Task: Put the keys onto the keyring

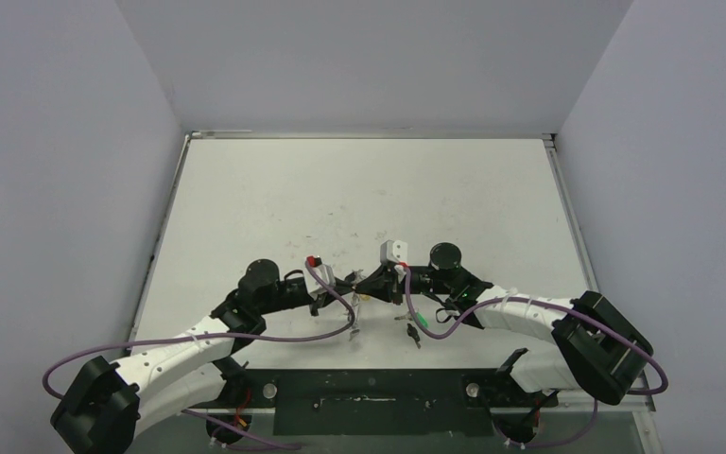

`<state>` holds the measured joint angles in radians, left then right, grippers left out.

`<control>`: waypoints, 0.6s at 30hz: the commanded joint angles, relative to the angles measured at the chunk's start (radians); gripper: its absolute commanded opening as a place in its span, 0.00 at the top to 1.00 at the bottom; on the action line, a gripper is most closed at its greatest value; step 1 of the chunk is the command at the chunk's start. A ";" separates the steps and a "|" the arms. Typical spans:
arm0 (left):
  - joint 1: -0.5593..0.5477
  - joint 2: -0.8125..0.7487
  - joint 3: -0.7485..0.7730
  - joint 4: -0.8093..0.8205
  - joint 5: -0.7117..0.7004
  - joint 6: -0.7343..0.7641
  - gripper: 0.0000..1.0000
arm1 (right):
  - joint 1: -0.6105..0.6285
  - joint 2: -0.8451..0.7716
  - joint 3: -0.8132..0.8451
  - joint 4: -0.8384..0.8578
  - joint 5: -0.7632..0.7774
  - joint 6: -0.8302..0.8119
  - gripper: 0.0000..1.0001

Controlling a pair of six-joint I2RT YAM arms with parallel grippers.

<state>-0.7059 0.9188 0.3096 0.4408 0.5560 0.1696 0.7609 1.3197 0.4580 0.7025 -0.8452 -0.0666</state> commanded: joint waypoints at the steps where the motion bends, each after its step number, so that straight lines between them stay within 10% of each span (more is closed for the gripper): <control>1: -0.004 -0.002 0.037 0.014 0.007 0.020 1.00 | 0.008 -0.003 0.036 0.080 -0.023 0.006 0.97; 10: -0.004 -0.018 0.057 -0.048 -0.016 0.049 1.00 | 0.002 -0.129 0.001 0.069 0.119 -0.001 0.07; 18: -0.003 0.001 0.069 -0.049 -0.007 0.055 1.00 | -0.014 -0.314 -0.023 -0.148 0.429 0.040 0.00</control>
<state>-0.7059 0.9157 0.3283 0.3836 0.5499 0.2081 0.7589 1.0874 0.4541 0.6533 -0.6399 -0.0776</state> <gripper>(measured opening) 0.009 0.999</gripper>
